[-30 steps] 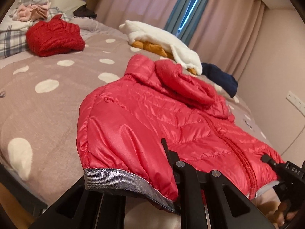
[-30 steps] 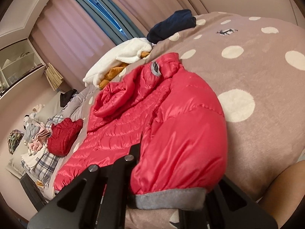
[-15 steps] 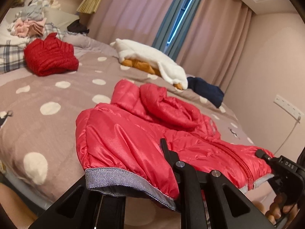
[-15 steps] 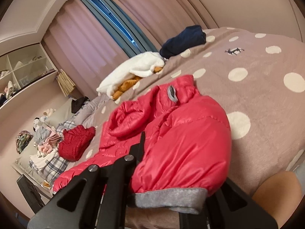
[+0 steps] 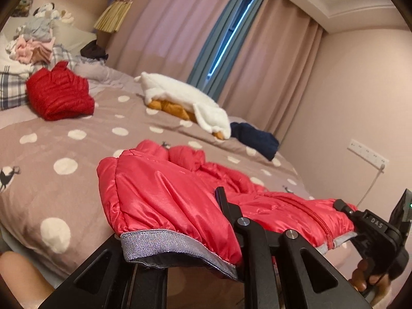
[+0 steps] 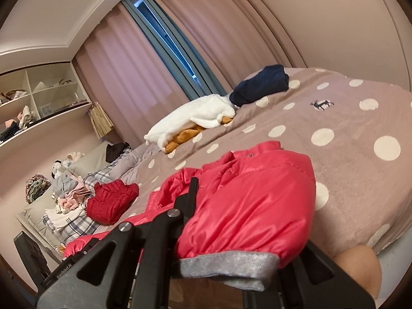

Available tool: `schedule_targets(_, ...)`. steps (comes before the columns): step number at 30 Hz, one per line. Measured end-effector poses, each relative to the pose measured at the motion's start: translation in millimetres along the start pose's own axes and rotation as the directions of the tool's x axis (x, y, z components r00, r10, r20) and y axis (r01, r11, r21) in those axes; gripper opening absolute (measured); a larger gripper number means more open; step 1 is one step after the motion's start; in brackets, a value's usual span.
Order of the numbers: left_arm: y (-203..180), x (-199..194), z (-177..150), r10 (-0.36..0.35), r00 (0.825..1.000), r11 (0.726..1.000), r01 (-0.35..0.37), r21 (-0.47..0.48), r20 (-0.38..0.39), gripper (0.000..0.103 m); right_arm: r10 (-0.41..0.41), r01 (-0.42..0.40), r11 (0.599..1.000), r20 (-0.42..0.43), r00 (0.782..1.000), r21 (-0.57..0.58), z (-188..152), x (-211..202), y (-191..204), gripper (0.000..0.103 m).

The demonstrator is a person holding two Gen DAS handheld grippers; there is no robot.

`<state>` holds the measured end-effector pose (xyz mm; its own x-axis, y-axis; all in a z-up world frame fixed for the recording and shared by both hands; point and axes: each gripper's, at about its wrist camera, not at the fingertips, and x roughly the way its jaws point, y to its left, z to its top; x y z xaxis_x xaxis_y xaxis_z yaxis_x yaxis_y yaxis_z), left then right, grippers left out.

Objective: Fold large clothes

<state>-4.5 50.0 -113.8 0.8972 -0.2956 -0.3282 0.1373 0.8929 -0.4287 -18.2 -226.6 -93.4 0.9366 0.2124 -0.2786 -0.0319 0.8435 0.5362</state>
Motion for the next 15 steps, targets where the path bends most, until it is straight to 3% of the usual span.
schedule_targets(11, -8.6, -15.6, 5.0, -0.017, 0.999, 0.999, 0.015, 0.043, 0.046, 0.016, 0.020, -0.017, 0.999, 0.053, 0.998, -0.051, 8.1, -28.3, 11.4, 0.012)
schedule_targets(15, -0.4, -1.8, 13.0, -0.026, 0.999, 1.000, 0.026, -0.009, 0.022, 0.016, 0.031, -0.027, 0.998, 0.058, 0.998, -0.061, 8.4, -25.5, 10.1, 0.013)
